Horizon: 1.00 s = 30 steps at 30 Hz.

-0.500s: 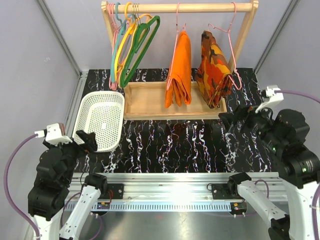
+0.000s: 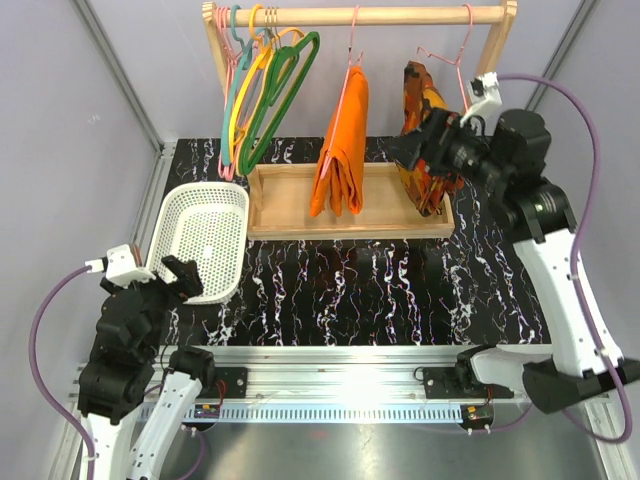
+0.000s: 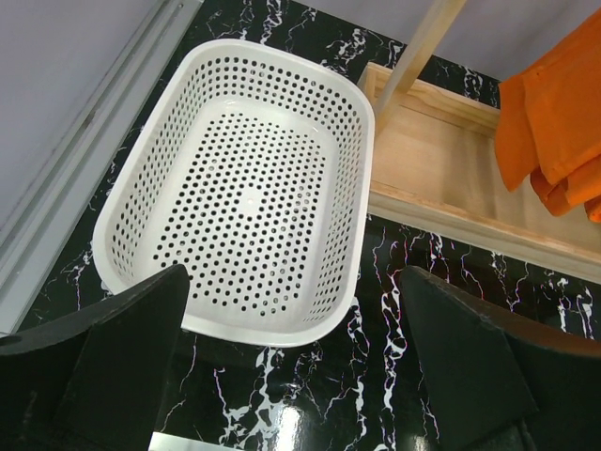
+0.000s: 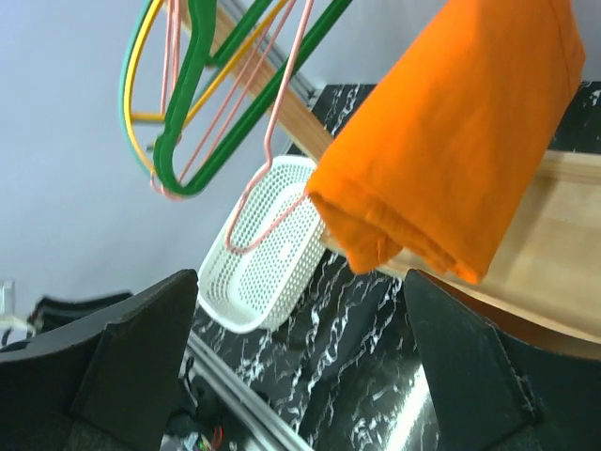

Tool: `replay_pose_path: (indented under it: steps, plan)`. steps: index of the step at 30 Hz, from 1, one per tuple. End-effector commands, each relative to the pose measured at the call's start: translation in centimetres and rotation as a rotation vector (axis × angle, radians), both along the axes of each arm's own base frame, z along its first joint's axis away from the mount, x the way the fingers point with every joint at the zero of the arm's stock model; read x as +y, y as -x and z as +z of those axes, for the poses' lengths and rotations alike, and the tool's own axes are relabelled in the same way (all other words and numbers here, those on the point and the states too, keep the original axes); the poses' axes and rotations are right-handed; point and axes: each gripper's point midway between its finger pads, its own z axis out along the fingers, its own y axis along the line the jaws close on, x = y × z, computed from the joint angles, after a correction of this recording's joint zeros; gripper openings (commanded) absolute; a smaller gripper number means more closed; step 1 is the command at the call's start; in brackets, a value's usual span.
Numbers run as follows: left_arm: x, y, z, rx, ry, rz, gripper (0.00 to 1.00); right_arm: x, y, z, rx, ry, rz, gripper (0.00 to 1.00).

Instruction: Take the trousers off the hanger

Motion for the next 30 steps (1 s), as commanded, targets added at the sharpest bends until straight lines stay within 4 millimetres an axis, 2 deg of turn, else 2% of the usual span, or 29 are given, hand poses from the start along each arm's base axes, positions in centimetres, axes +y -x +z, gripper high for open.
replay_pose_path:
  steps: [1, 2, 3, 4, 5, 6, 7, 8, 9, 10, 11, 12, 13, 14, 15, 16, 18, 19, 20, 21, 22, 23, 24, 25, 27, 28, 30]
  plan:
    - [0.4, -1.1, 1.1, -0.049, 0.027, 0.046, 0.99, 0.0, -3.2, 3.4, -0.065, -0.034, -0.178, 0.99]
    - [0.4, -1.1, 1.0, -0.05, 0.028, 0.046, 0.99, -0.2, -3.6, 4.3, -0.091, -0.017, -0.223, 1.0]
    - [0.3, -1.1, 1.0, -0.05, 0.028, 0.045, 0.99, 0.2, -5.0, 3.0, -0.063, 0.023, -0.301, 0.99]
    - [0.3, -1.1, 1.1, -0.055, 0.031, 0.045, 0.99, 0.4, -5.4, 3.1, -0.068, 0.039, -0.328, 0.99]
    - [0.3, -1.1, 1.0, -0.051, 0.031, 0.044, 0.99, 0.5, -5.6, 4.3, -0.1, 0.051, -0.351, 0.99]
    - [0.3, -1.1, 1.0, -0.056, 0.033, 0.042, 0.99, 2.0, -6.3, 3.1, -0.076, 0.092, -0.349, 1.0]
    - [0.2, -1.1, 1.0, -0.057, 0.033, 0.039, 0.99, 1.8, -7.0, 3.0, -0.077, 0.117, -0.404, 1.0]
    - [0.2, -1.1, 1.0, -0.059, 0.035, 0.038, 0.99, 1.8, -7.1, 4.3, -0.108, 0.121, -0.419, 0.99]
    - [0.2, -1.1, 1.0, -0.06, 0.036, 0.036, 0.99, 2.9, -8.3, 2.3, -0.067, 0.182, -0.435, 0.99]
    - [0.1, -1.1, 1.0, -0.063, 0.037, 0.033, 0.99, 3.2, -8.9, 1.8, -0.057, 0.217, -0.452, 0.99]
    - [0.1, -1.1, 0.9, -0.061, 0.037, 0.033, 0.99, 3.0, -9.1, 3.5, -0.085, 0.222, -0.479, 1.0]
    - [0.1, -1.1, 0.9, -0.061, 0.037, 0.033, 0.99, 4.1, -10.6, 0.6, -0.036, 0.316, -0.487, 0.99]
    - [0.1, -1.0, 0.9, -0.061, 0.037, 0.032, 0.99, 3.9, -10.9, 0.4, -0.04, 0.36, -0.532, 0.99]
    - [0.1, -1.1, 1.0, -0.064, 0.038, 0.032, 0.99, 3.8, -11.1, 1.6, -0.074, 0.383, -0.557, 1.0]
    - [0.1, -1.1, 0.9, -0.061, 0.037, 0.032, 0.99, 4.4, -12.1, -0.6, -0.049, 0.461, -0.569, 1.0]
    - [0.1, -1.1, 0.9, -0.064, 0.038, 0.03, 0.99, 3.7, -12.2, 0.4, -0.068, 0.478, -0.624, 0.99]
    - [0.1, -1.0, 1.0, -0.068, 0.04, 0.029, 0.99, 3.2, -12.9, -1.1, -0.046, 0.554, -0.661, 0.99]
    - [0.0, -1.0, 1.0, -0.068, 0.04, 0.026, 0.99, 2.8, -13.0, -1.1, -0.048, 0.563, -0.681, 0.97]
    - [0.0, -1.0, 1.0, -0.071, 0.041, 0.024, 0.99, 2.9, -13.1, -2.0, -0.038, 0.587, -0.675, 0.95]
    - [0.0, -1.0, 1.1, -0.076, 0.043, 0.023, 0.99, 3.0, -12.9, -1.1, -0.06, 0.549, -0.666, 0.89]
    - [-0.1, -1.0, 1.0, -0.074, 0.041, 0.019, 0.99, 3.2, -13.0, -2.5, -0.046, 0.576, -0.651, 0.85]
    - [-0.1, -0.9, 1.1, -0.077, 0.042, 0.019, 0.99, 3.2, -13.0, -2.6, -0.049, 0.565, -0.646, 0.8]
    - [-0.1, -0.9, 1.1, -0.077, 0.042, 0.019, 0.99, 3.2, -12.6, -1.5, -0.069, 0.52, -0.628, 0.72]
    - [-0.1, -0.9, 1.1, -0.077, 0.042, 0.019, 0.99, 3.3, -12.6, -2.3, -0.06, 0.528, -0.608, 0.7]
    - [-0.1, -0.9, 1.1, -0.08, 0.044, 0.02, 0.99, 3.4, -12.4, -1.7, -0.068, 0.481, -0.554, 0.62]
    - [-0.1, -0.8, 1.1, -0.081, 0.045, 0.018, 0.99, 3.4, -12.6, -2.3, -0.051, 0.465, -0.532, 0.52]
    - [-0.2, -0.8, 1.1, -0.086, 0.046, 0.012, 0.99, 3.3, -12.7, -2.0, -0.05, 0.427, -0.478, 0.45]
